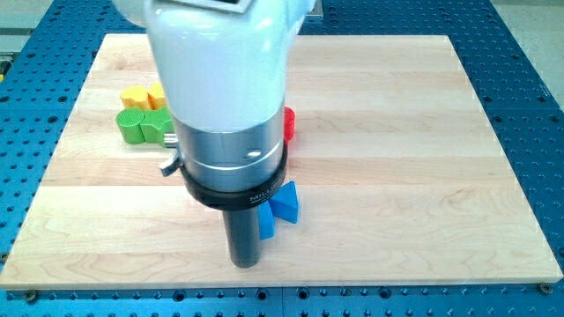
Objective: Push the blue cube diagonal to the red circle
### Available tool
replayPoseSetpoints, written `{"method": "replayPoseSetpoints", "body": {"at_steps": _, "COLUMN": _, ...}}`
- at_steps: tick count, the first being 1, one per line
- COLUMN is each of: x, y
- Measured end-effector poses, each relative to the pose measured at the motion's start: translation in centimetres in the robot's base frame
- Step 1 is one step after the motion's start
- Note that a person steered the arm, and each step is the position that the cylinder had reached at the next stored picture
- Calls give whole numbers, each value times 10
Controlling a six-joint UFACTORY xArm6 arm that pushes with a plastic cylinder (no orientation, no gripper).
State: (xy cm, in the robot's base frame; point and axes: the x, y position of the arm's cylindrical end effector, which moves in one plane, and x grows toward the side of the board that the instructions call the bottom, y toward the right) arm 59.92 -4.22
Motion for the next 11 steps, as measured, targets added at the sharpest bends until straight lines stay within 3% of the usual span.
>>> {"method": "replayPoseSetpoints", "body": {"at_steps": 3, "x": -16, "y": -43}}
{"method": "replayPoseSetpoints", "body": {"at_steps": 5, "x": -16, "y": 22}}
{"method": "replayPoseSetpoints", "body": {"at_steps": 7, "x": -27, "y": 36}}
{"method": "replayPoseSetpoints", "body": {"at_steps": 10, "x": -122, "y": 81}}
{"method": "replayPoseSetpoints", "body": {"at_steps": 11, "x": -134, "y": 82}}
